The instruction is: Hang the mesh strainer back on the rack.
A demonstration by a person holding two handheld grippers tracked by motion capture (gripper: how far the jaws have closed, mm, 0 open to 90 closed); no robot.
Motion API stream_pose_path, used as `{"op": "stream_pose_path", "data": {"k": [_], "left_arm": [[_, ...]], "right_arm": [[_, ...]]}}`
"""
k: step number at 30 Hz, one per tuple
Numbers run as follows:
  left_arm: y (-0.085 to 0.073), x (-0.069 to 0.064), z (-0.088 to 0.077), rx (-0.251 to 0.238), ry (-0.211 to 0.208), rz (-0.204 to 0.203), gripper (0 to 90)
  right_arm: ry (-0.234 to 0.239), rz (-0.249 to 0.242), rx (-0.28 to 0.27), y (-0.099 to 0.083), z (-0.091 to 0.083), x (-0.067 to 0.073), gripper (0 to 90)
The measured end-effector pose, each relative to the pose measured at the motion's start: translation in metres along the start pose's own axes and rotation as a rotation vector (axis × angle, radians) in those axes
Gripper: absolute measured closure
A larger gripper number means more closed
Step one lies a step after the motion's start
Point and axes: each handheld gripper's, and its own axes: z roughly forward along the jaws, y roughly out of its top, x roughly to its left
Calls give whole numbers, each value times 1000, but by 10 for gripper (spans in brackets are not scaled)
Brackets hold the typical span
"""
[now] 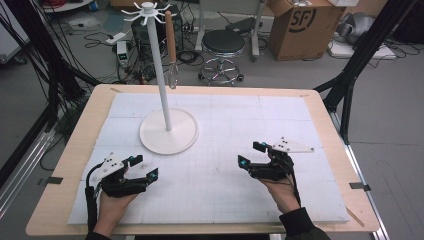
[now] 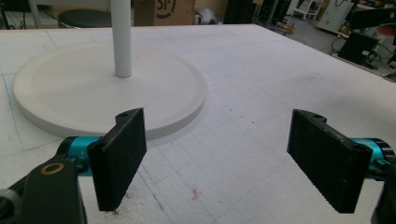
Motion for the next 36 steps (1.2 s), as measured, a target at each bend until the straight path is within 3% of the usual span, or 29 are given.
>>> {"op": "stream_pose_path", "data": {"k": [21, 36], "left_arm": [[0, -2, 1, -2, -18, 14, 203], [1, -4, 0, -30, -49, 11, 202]], "right_arm": [[-25, -2, -9, -27, -20, -2, 147], [-57, -15, -1, -30, -22, -4, 146]]}}
